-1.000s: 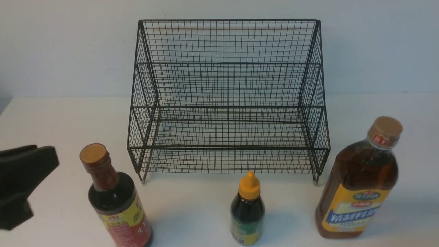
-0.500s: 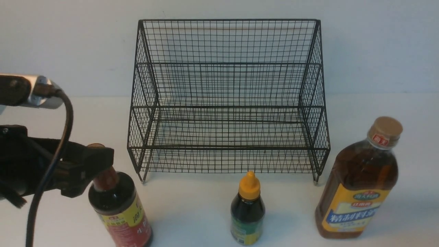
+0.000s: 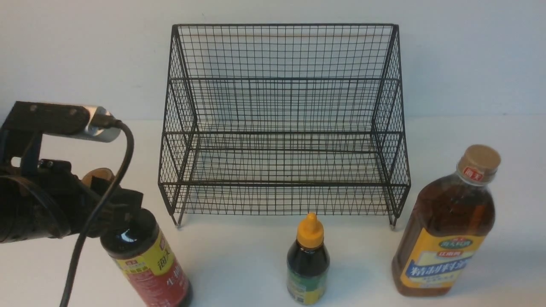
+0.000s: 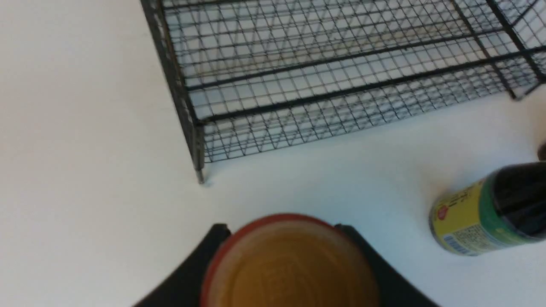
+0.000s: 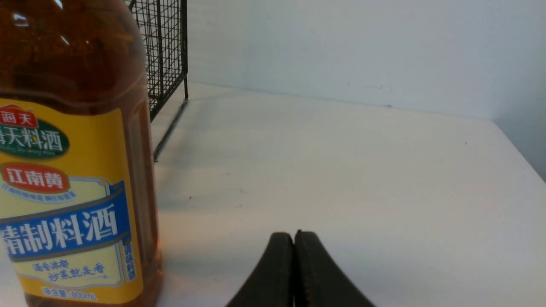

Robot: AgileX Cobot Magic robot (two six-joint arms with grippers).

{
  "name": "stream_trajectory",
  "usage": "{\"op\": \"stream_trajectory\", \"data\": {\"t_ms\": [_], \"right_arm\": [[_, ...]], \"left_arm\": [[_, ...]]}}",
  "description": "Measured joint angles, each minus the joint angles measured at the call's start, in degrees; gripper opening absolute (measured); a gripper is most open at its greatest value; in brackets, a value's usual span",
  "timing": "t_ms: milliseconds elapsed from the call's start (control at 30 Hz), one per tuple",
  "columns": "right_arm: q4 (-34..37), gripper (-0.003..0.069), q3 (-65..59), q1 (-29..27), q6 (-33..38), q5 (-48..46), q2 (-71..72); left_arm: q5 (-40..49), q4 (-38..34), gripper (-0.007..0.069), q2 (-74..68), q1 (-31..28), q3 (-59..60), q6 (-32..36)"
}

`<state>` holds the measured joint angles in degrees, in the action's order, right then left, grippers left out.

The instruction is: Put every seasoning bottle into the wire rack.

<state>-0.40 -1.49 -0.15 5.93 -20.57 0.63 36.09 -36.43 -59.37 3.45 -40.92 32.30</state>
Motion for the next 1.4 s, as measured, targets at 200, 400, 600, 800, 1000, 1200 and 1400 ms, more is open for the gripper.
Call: {"op": "stream_trajectory", "data": {"t_ms": [200, 400, 600, 800, 1000, 1200, 1400], "right_arm": [[0.0, -0.0015, 0.0, -0.02, 0.0, 0.0, 0.0], [0.0, -0.0015, 0.0, -0.02, 0.0, 0.0, 0.0], [0.0, -0.0015, 0.0, -0.02, 0.0, 0.0, 0.0], [0.0, -0.0015, 0.0, -0.02, 0.0, 0.0, 0.0], [0.0, -0.0015, 0.0, -0.02, 0.0, 0.0, 0.0], [0.0, -0.0015, 0.0, -0.02, 0.0, 0.0, 0.0], [0.0, -0.0015, 0.0, -0.02, 0.0, 0.0, 0.0]], "left_arm": [[11.16, 3.17, 0.0267, 3.7, 0.05, -5.53, -3.7], [14.82, 3.31, 0.0267, 2.46, 0.05, -21.69, -8.96], [14.89, 2.81, 0.0267, -8.37, 0.05, -39.11, -10.38], [14.94, 2.99, 0.0267, -19.96, 0.05, -51.45, -10.38], [14.63, 3.03, 0.0267, -31.0, 0.05, -60.89, -7.49], [12.27, 3.03, 0.0267, -38.54, 0.05, -62.65, -4.02], [13.19, 2.9, 0.0267, -42.3, 0.05, -62.65, -0.14]]}}
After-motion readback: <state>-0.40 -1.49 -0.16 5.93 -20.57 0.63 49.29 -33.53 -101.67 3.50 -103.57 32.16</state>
